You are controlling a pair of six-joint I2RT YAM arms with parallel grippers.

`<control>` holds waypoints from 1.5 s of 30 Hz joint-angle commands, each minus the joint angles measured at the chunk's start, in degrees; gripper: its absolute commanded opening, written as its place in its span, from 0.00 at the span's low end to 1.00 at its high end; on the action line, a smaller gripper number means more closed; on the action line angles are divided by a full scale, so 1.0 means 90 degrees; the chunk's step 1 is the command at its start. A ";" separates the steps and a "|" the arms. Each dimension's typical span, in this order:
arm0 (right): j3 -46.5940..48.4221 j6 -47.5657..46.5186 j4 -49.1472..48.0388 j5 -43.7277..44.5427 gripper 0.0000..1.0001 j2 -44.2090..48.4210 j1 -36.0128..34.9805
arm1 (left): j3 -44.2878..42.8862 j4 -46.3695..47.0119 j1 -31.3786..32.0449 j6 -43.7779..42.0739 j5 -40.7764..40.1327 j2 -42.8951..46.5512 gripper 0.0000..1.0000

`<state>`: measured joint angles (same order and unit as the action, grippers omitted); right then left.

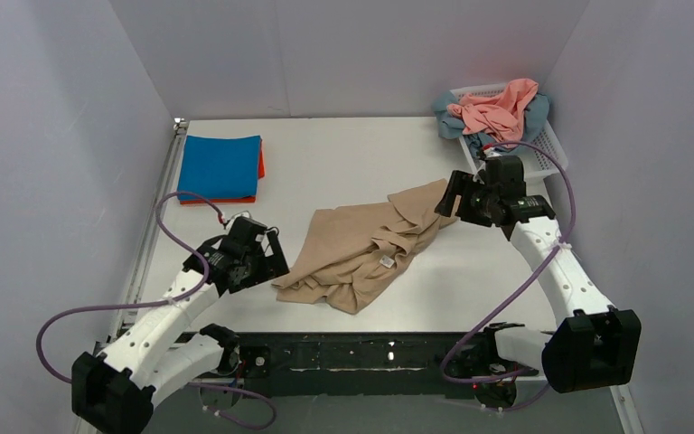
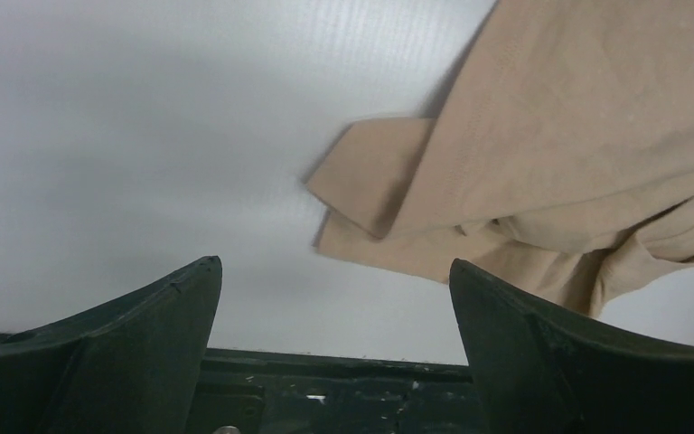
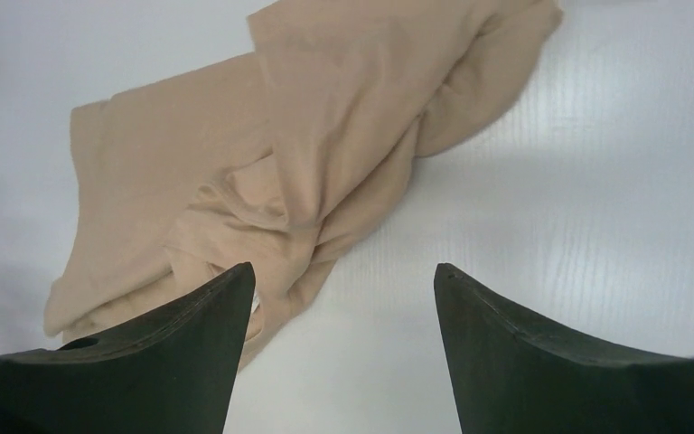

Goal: Fold and stack the t-shirts
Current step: Move the tshirt to the center of the board, then flatten out the tshirt

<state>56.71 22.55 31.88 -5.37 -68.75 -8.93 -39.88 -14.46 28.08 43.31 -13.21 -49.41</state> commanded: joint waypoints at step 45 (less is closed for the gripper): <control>0.0879 0.1741 -0.0460 0.2107 0.01 -0.2239 -0.1781 | -0.0374 0.0747 -0.0097 -0.0880 0.1753 -0.1915 0.00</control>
<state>64.34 39.03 26.87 9.50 -96.55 -24.77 -43.57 1.67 27.49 35.40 6.83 -72.05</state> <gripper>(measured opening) 0.040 0.051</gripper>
